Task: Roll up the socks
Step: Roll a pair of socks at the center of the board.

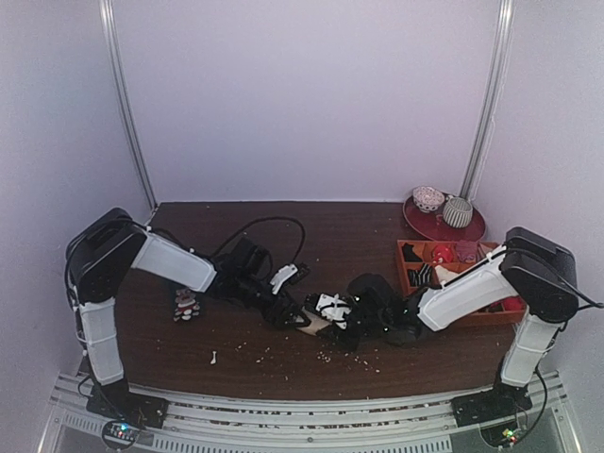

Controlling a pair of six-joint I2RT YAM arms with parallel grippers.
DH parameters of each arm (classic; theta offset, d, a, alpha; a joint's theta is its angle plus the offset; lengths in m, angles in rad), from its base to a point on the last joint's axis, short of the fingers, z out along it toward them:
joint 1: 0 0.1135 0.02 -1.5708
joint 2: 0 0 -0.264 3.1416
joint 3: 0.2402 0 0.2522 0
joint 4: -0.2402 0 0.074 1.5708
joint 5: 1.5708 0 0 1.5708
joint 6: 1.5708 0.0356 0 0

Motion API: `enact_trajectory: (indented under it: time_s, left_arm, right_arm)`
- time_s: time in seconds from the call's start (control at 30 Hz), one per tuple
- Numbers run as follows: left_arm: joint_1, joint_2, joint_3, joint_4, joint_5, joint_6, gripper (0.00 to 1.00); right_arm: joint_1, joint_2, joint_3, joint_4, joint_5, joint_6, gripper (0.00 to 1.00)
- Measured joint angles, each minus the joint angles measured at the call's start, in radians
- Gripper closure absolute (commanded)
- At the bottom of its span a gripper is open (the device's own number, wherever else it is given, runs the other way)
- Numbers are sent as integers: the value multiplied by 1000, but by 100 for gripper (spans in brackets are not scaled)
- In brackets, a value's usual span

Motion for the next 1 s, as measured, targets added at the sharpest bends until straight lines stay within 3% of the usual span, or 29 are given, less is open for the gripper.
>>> enact_trajectory:
  time_s: [0.1, 0.3, 0.5, 0.73, 1.0]
  left_arm:
    - [0, -57, -90, 70, -24, 34, 16]
    - [-3, -194, -341, 377, -23, 105, 16]
    - [-11, -198, -342, 552, 40, 219, 16]
    - [-13, -36, -149, 515, 138, 352, 21]
    - [-16, 47, -97, 336, 151, 431, 23]
  right_arm:
    - [-42, 0, -13, 17, -95, 64, 74]
    - [-132, 32, -30, 82, -301, 172, 74]
    - [-201, 85, 8, 78, -475, 225, 74]
    - [-248, 129, 48, 40, -605, 247, 74]
    - [-278, 162, 72, 26, -691, 247, 75]
